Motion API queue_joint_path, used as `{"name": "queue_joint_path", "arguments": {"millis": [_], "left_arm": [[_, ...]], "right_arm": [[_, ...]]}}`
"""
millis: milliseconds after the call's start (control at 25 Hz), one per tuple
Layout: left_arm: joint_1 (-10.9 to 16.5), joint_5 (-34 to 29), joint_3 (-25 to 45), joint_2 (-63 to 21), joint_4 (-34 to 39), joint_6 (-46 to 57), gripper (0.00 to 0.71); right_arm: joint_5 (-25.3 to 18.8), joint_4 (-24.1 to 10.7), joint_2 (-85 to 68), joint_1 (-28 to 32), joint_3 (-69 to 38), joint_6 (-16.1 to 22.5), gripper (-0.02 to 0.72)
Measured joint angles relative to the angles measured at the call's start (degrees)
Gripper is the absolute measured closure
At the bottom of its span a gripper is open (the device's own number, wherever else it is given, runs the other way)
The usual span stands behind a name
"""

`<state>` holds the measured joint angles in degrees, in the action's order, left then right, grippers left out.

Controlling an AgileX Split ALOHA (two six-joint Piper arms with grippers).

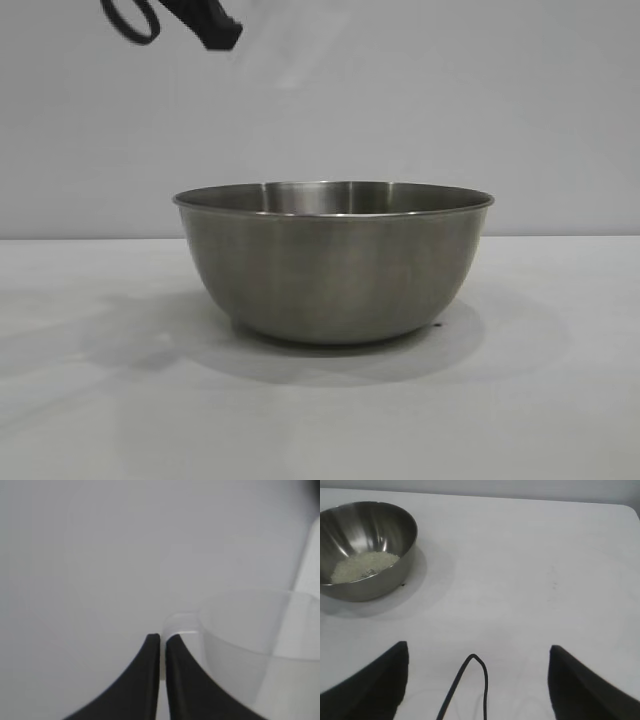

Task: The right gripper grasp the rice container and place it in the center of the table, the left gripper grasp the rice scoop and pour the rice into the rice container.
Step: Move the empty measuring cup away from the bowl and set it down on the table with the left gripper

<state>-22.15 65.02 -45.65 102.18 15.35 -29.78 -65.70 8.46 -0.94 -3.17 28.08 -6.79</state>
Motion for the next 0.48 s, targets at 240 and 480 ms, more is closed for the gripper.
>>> {"name": "queue_joint_path", "arguments": {"millis": [240, 480], "left_arm": [[0.0, 0.1, 5.0, 0.0, -19.2, 10.3, 0.710], [0.0, 0.0, 13.3, 0.0, -33.9, 13.5, 0.710]], "right_arm": [[0.0, 0.0, 0.0, 0.0, 0.0, 0.0, 0.208], [0.0, 0.0, 0.0, 0.0, 0.0, 0.0, 0.208]]}}
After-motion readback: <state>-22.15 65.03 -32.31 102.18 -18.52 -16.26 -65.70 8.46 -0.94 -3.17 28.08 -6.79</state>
